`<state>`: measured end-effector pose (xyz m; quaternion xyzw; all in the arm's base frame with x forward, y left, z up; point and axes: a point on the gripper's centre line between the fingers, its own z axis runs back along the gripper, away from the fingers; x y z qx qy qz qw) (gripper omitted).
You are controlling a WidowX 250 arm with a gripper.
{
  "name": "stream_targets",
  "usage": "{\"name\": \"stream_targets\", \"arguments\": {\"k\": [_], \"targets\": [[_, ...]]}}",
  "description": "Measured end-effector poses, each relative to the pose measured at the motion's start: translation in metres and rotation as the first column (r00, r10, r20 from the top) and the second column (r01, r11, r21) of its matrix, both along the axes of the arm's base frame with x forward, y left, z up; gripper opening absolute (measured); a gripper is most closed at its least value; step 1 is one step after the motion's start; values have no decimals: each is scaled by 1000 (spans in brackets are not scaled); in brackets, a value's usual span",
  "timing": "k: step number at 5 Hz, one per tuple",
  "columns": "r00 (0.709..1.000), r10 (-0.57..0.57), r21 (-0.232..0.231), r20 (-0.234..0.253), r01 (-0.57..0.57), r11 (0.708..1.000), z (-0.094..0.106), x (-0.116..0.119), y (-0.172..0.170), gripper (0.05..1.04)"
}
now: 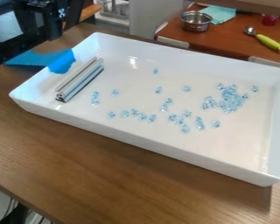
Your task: Sweep into pile
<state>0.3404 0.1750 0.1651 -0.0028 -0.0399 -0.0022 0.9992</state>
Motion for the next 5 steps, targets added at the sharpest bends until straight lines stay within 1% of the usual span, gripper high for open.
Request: {"name": "stream_targets", "arguments": {"k": [1, 2, 3, 4, 5], "targets": [[999, 9, -35, -49, -10, 999, -18, -3, -3, 999], [989, 78, -132, -129, -95, 987, -44, 0, -12, 999], [996, 47, -109, -76, -55, 993, -47, 13, -20, 999], [998, 19, -130, -52, -26, 991, -62, 15, -41, 999], [1000, 15, -118, 10, -14, 993, -46, 14, -53, 999]]}}
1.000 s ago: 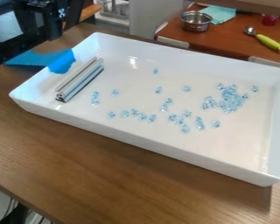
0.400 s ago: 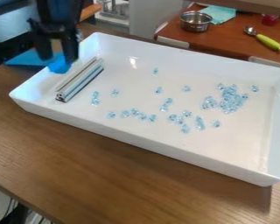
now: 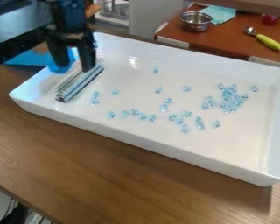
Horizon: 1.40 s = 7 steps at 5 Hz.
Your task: Sweep into pile
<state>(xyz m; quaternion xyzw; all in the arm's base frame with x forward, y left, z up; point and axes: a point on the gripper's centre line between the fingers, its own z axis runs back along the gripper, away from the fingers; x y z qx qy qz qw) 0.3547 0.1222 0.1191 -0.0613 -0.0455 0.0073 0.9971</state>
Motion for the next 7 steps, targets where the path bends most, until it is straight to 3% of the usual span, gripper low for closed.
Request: {"name": "stream_targets", "arguments": {"k": [1, 4, 6, 7], "targets": [[1000, -22, 11, 3, 22, 1000, -3, -2, -14, 999], [999, 1, 131, 39, -7, 991, -10, 6, 4, 999], [1000, -12, 144, 21, 9, 990, -26, -1, 4, 973], [1000, -26, 136, 3, 25, 990, -37, -8, 1, 695]]}}
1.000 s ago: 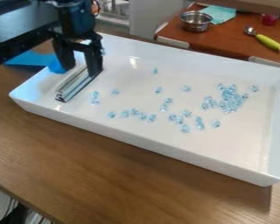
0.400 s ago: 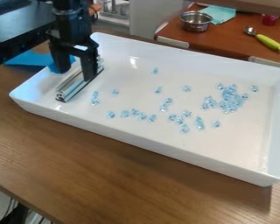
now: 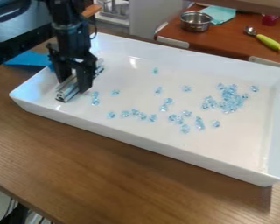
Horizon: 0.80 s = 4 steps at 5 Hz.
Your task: Sweep into pile
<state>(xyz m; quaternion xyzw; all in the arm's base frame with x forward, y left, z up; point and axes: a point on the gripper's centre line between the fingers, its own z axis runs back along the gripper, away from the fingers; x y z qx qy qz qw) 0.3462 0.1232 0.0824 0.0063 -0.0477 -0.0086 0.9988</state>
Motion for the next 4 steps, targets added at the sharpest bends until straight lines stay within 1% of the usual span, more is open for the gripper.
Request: {"name": "stream_targets", "arguments": {"k": [1, 2, 3, 4], "targets": [[1000, -18, 2, -8, 18, 1000, -2, -4, -1, 409], [999, -43, -3, -21, 43, 999, -2, -13, -7, 382], [998, -59, -12, -33, 59, 998, -1, -17, -18, 381], [997, -61, -8, -43, 60, 998, -2, -17, -30, 381]]}}
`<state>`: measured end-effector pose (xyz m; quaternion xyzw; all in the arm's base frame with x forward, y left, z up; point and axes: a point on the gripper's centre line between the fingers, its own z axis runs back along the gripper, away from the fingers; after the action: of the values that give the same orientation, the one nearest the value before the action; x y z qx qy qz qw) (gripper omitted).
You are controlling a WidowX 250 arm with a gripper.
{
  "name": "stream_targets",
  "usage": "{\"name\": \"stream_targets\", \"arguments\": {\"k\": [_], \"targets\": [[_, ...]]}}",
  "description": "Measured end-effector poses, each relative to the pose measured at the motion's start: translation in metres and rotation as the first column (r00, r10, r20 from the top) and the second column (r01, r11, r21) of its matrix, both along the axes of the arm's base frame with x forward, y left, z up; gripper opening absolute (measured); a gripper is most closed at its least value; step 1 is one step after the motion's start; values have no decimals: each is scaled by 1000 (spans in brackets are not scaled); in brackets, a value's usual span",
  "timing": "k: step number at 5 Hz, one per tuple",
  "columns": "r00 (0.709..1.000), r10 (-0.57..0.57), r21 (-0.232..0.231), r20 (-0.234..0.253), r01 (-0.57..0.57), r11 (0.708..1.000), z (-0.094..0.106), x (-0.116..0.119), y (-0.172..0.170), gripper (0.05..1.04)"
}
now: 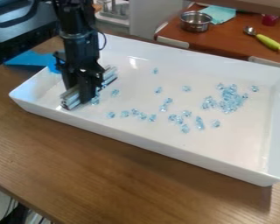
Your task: Sweep into pile
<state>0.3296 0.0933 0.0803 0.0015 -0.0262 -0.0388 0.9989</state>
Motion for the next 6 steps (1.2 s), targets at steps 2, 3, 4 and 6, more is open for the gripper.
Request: {"name": "stream_targets", "arguments": {"k": [2, 3, 4, 6], "targets": [[1000, -2, 1, -23, 2, 1000, -2, -4, -37, 381], [999, -24, -21, -47, 23, 1000, 0, -12, -69, 381], [998, -23, -28, -64, 22, 999, 1, -13, -95, 381], [994, 0, -38, -106, -4, 999, -2, -10, -141, 381]]}}
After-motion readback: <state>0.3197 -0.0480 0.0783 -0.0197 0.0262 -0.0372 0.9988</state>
